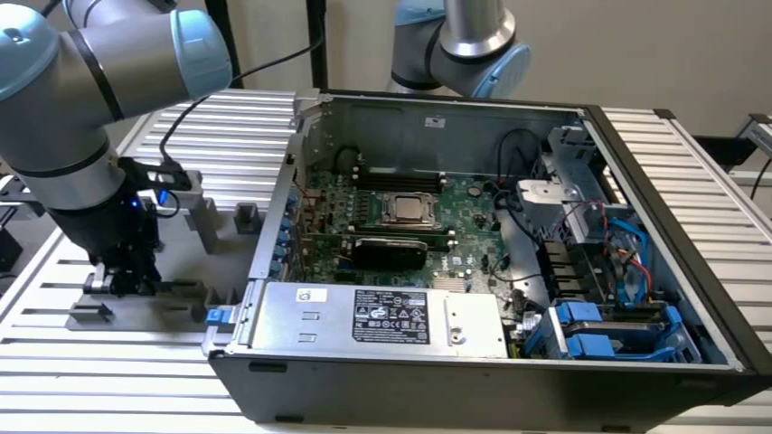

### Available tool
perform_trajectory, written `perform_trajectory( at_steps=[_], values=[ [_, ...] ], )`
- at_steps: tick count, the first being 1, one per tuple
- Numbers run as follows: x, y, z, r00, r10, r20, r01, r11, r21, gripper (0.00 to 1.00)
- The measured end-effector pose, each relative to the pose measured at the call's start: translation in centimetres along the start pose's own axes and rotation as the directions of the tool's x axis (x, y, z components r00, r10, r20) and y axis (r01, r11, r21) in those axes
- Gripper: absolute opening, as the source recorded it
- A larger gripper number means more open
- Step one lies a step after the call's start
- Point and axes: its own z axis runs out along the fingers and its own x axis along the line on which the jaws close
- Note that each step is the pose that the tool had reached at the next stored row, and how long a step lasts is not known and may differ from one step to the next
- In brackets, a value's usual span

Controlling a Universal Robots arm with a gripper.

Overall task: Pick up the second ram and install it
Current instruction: 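Pick up the second ram and move it above second insertion slot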

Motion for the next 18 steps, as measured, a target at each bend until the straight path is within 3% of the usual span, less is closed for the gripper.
perform_trajectory(
  at_steps=[3,4,18],
  values=[
    [0.00,0.01,-0.01,1.0000,0.000,0.0025,0.000,1.0000,0.0000,0.25],
    [0.00,0.00,0.00,1.0000,0.000,0.0036,0.000,1.0000,0.0000,0.18],
    [0.00,0.00,0.00,0.9994,0.033,0.0063,-0.033,0.9994,0.0005,0.13]
  ],
)
